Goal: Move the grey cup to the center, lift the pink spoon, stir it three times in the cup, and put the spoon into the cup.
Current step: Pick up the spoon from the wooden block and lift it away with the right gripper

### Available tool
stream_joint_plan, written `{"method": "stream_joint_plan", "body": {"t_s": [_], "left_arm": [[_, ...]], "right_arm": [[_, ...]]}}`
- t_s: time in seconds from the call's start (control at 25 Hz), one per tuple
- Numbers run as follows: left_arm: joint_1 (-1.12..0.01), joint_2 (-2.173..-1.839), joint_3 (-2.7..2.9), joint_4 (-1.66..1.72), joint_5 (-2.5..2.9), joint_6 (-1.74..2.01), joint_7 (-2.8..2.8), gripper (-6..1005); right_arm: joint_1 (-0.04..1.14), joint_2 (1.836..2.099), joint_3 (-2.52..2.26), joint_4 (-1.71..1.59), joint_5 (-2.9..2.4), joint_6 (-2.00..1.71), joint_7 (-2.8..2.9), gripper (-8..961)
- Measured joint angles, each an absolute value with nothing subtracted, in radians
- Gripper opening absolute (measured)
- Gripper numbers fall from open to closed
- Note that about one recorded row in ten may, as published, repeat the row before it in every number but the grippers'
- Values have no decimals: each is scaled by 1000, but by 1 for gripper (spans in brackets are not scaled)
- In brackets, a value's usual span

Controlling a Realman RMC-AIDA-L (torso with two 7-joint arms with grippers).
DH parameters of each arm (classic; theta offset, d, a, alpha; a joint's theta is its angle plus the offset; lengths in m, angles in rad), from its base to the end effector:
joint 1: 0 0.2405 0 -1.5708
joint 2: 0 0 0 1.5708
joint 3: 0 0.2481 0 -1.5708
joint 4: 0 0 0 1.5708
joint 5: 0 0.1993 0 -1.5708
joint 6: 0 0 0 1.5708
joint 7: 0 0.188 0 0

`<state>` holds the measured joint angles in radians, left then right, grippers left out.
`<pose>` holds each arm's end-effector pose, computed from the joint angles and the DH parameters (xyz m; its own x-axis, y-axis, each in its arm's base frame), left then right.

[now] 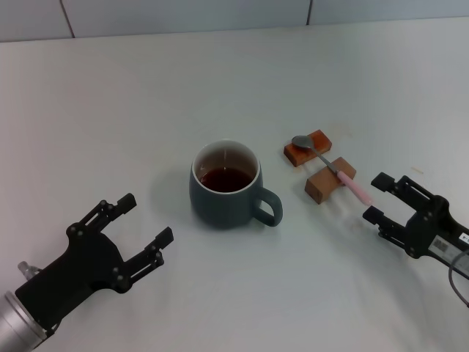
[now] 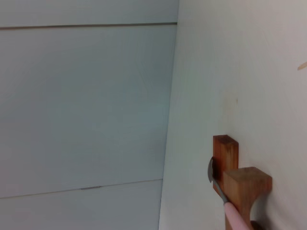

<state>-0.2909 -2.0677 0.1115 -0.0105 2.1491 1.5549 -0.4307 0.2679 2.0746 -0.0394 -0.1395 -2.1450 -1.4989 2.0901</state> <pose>-0.2813 0.2353 -0.0807 0.6946 0.0821 0.7147 0.5141 -0.7517 -0.4132 0.3225 0.2488 -0.0556 -0.5695 -0.6470 -0.5070 -0.7425 0.1403 0.6549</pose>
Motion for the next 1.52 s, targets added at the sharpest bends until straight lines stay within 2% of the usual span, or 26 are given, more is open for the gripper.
{"method": "stream_joint_plan", "body": {"t_s": [0.88,1.52], "left_arm": [[-288,-2066,85,-5,2147,1571,-432,808],[-291,-2066,60,-5,2148,1574,-431,809]], "right_arm": [[351,2075,-41,-114,-2145,-1403,2090,775],[365,2075,-50,-98,-2143,-1368,2094,766]]}}
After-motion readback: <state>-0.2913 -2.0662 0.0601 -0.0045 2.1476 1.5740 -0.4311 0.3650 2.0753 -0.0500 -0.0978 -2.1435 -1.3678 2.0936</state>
